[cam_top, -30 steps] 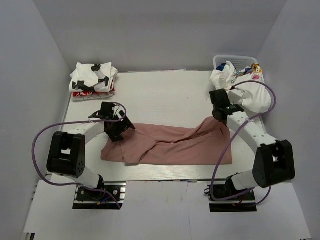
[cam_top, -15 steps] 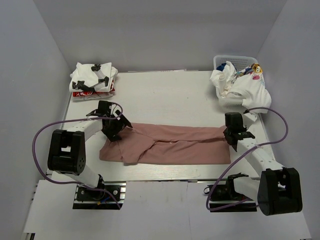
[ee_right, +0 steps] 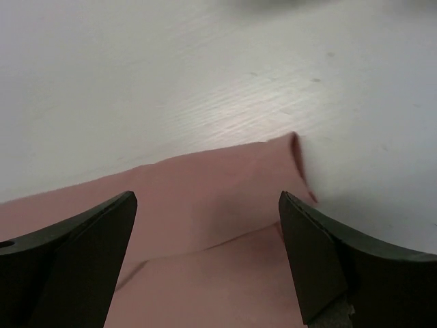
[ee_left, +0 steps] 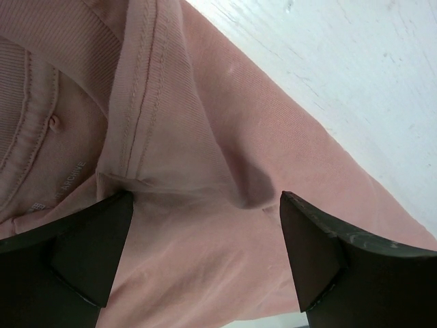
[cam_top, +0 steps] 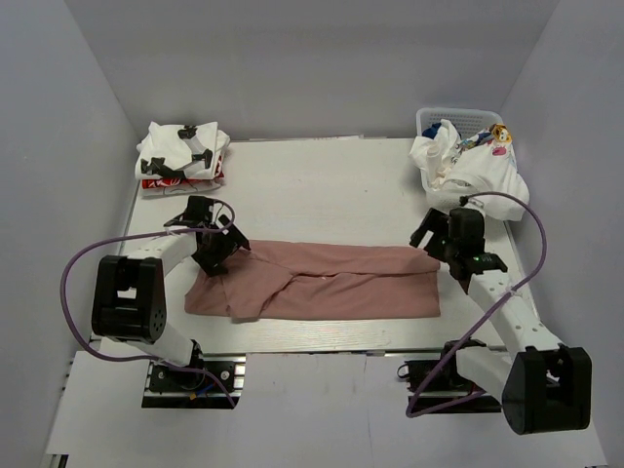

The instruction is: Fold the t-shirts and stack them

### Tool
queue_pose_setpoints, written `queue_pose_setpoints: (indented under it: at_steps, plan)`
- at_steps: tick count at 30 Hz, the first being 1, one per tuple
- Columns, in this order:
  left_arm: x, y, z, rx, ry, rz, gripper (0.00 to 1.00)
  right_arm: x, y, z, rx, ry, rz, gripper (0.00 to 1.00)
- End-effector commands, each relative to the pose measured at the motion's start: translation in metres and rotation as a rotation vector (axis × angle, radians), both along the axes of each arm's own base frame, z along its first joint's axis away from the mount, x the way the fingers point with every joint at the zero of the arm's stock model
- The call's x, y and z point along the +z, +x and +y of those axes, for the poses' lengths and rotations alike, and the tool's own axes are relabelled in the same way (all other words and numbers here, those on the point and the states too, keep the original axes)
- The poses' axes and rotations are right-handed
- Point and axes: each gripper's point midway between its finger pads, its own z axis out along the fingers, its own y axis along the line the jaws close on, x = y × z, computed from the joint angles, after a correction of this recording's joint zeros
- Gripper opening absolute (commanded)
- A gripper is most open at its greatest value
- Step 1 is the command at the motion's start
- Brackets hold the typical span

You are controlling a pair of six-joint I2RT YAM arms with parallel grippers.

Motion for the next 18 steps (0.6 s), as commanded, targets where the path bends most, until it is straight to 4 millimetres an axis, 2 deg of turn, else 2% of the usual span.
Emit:
queue_pose_setpoints:
  at_steps: [1, 2, 3, 4, 5, 6, 7, 9, 10, 12, 14, 15, 16, 18]
  plan:
    - [-0.03, -0.035, 0.04, 0.022, 0.191, 0.142, 1.0, 0.038, 0.012, 0.039, 0.222, 0.032, -0.118, 0.9]
    - [-0.028, -0.032, 0.04, 0.023, 0.19, 0.133, 1.0, 0.036, 0.012, 0.043, 0.231, 0.035, -0.11, 0.9]
    - [-0.028, -0.032, 0.04, 0.023, 0.19, 0.132, 1.0, 0.035, 0.009, 0.055, 0.271, 0.043, -0.103, 0.9]
    - [-0.028, -0.032, 0.04, 0.023, 0.19, 0.132, 1.0, 0.023, 0.009, 0.056, 0.279, 0.036, -0.062, 0.9]
    - [-0.028, -0.032, 0.04, 0.023, 0.19, 0.132, 1.0, 0.021, 0.007, 0.072, 0.336, 0.061, -0.056, 0.9]
    - [-0.03, -0.033, 0.04, 0.022, 0.191, 0.141, 1.0, 0.017, 0.006, 0.075, 0.354, 0.065, -0.043, 0.9]
    - [-0.03, -0.03, 0.04, 0.022, 0.191, 0.142, 1.0, 0.002, 0.006, 0.081, 0.373, 0.078, 0.003, 0.9]
    - [-0.031, -0.028, 0.041, 0.025, 0.2, 0.144, 1.0, -0.008, 0.008, 0.083, 0.365, 0.08, 0.028, 0.9]
    - [-0.027, -0.02, 0.041, 0.026, 0.199, 0.135, 1.0, -0.025, 0.008, 0.079, 0.337, 0.069, 0.082, 0.9]
    - [-0.032, -0.014, 0.042, 0.019, 0.214, 0.149, 1.0, -0.037, 0.009, 0.076, 0.307, 0.068, 0.12, 0.9]
    - [-0.025, 0.014, 0.036, 0.004, 0.186, 0.101, 1.0, -0.048, 0.003, 0.077, 0.322, 0.067, 0.194, 0.9]
    - [-0.036, 0.022, 0.033, -0.003, 0.175, 0.123, 1.0, -0.053, -0.002, 0.079, 0.331, 0.07, 0.218, 0.9]
    - [-0.025, 0.053, 0.029, -0.019, 0.166, 0.063, 1.0, -0.057, -0.009, 0.081, 0.34, 0.078, 0.251, 0.9]
    - [-0.029, 0.08, 0.014, -0.05, 0.15, 0.05, 1.0, -0.075, -0.036, 0.078, 0.327, 0.092, 0.341, 0.9]
